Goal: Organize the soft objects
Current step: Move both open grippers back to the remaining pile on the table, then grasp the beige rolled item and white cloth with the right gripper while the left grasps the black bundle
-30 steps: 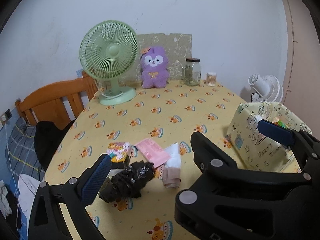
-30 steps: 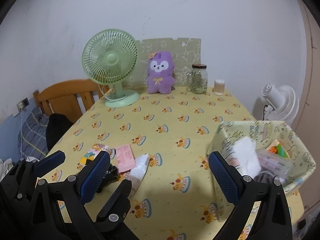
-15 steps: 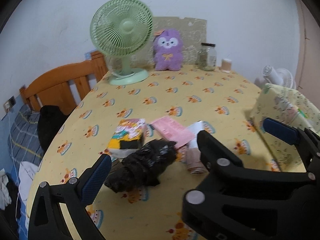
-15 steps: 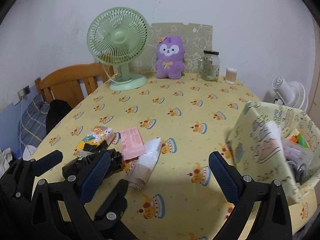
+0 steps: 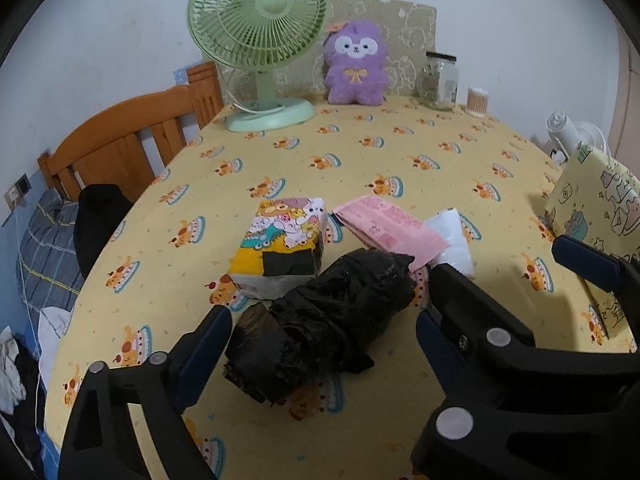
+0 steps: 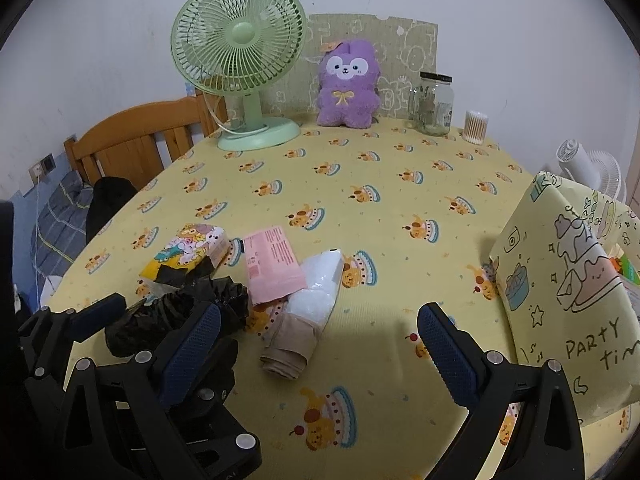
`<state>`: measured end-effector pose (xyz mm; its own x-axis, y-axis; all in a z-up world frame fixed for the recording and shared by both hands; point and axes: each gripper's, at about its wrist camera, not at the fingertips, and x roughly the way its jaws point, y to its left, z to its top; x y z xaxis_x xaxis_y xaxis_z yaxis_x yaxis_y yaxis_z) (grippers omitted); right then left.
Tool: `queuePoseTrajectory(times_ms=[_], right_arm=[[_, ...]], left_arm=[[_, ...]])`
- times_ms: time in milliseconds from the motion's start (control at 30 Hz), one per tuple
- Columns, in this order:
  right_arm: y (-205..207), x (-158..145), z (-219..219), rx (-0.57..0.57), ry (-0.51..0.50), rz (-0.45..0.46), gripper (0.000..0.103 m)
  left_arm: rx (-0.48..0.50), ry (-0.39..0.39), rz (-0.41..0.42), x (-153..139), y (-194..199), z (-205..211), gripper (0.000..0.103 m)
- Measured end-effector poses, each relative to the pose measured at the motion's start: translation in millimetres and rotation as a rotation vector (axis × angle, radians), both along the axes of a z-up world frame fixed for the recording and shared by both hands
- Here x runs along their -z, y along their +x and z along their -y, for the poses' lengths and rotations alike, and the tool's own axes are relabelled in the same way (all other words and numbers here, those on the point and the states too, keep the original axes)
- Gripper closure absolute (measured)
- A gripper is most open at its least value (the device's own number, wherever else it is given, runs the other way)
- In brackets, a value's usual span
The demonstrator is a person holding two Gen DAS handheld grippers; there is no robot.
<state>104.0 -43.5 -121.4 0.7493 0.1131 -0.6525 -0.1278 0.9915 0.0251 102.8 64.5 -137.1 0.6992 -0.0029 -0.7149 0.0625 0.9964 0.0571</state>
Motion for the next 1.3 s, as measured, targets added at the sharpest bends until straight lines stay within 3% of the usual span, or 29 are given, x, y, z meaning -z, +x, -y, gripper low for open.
queuePoseTrajectory(times_ms=[233,467,733,900,1033,1100,1300], right_arm=[[7.3,5.3,0.2,0.007,-0.008,-0.025,0.003],[15.1,10.4,2.7,0.031,-0.025,-0.051,0.005],[26.0,19.9,8.1,0.029,0.018,-0.116,0.023],[29.2,20.9,1.0,0.002,0.021,-0.138,0.051],[30.2,21.5,-0.9,-0.011,0.038,-0.148,0.067],[29.1,20.7,-1.0,-0.011,0.027,-0.148,0.073],[23.2,18.2,5.3,-0.008,0.031,-0.148,0.076]], left_arm=[[0.013,-0.003,-0.035,5.8,6.0,1.8,0.033],[-0.002,0.008,-0.037,6.6,9.6,6.3,0.036],[-0.014,0.013,-0.038,7.1,10.9,8.5,0.036],[-0.017,0.016,-0.038,6.9,10.7,9.6,0.037],[-0.016,-0.002,-0.048,6.1,11.0,8.4,0.038],[-0.009,-0.002,-0.049,5.8,9.6,10.7,0.04],[0.014,-0.029,-0.056,3.6,3.9,17.6,0.043]])
